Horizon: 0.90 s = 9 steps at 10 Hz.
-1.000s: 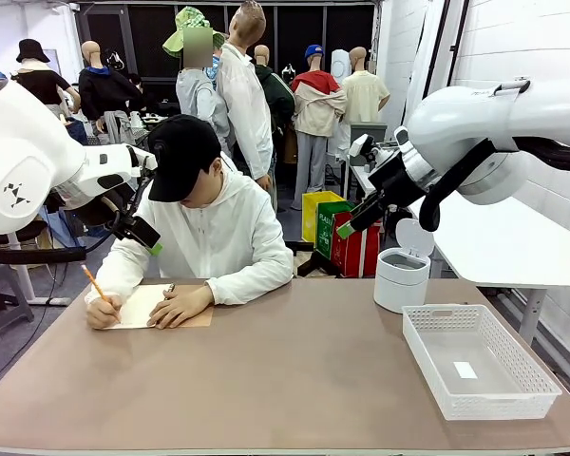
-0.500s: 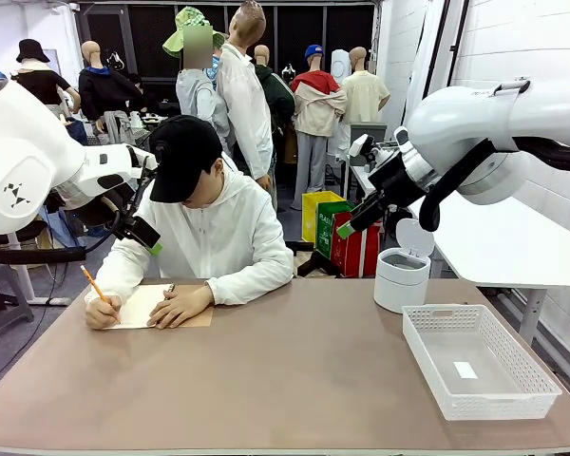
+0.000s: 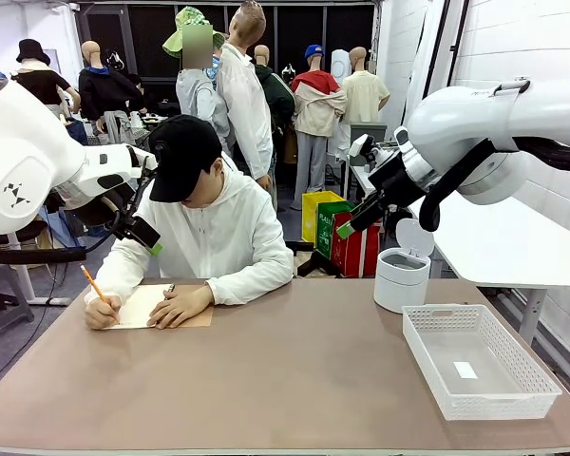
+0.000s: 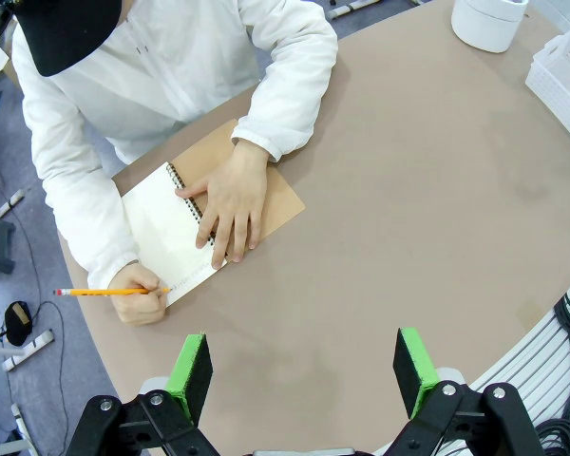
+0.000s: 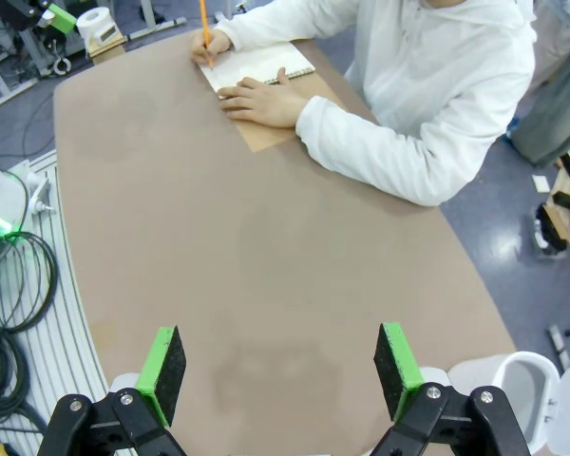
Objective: Sort the paper based on its condition.
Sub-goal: If a person hands you a paper, place it in the Organizing basket , and if it's crumpled, put it in the Trash can.
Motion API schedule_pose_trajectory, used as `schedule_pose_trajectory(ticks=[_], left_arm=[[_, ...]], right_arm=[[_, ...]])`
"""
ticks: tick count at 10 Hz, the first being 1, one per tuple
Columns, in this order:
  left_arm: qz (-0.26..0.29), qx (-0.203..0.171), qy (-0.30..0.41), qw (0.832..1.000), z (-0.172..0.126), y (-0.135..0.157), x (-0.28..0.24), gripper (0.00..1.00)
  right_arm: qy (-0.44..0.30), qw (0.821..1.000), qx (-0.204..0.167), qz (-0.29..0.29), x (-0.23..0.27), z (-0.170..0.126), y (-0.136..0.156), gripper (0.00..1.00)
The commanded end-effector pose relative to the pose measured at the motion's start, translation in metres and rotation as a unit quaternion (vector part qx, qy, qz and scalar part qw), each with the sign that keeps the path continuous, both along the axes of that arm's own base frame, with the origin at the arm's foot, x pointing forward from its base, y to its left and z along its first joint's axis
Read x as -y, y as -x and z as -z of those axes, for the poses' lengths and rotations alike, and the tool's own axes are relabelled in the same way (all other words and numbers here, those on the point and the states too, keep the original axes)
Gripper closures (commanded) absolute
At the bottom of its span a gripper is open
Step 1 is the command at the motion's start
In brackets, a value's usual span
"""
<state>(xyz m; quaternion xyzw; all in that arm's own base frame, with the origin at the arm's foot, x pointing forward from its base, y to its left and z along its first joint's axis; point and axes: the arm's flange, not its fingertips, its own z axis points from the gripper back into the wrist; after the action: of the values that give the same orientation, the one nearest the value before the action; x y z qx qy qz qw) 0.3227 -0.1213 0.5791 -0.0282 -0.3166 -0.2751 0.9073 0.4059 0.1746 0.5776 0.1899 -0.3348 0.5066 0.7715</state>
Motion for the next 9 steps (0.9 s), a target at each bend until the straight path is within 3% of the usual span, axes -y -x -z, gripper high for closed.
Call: schedule_pose_trajectory(ticks=[1,9], left_arm=[[-0.001,0.001,0.003,1.000,0.0002,-0.0005,-0.0008,0.00],[-0.001,0.001,0.003,1.000,0.0002,-0.0005,-0.0008,0.00]], right_arm=[[0.000,1.000,0.001,0.004,-0.0011,0.0011,-0.0017,0.00],[0.000,1.000,0.001,0.004,-0.0011,0.0011,-0.0017,0.00]])
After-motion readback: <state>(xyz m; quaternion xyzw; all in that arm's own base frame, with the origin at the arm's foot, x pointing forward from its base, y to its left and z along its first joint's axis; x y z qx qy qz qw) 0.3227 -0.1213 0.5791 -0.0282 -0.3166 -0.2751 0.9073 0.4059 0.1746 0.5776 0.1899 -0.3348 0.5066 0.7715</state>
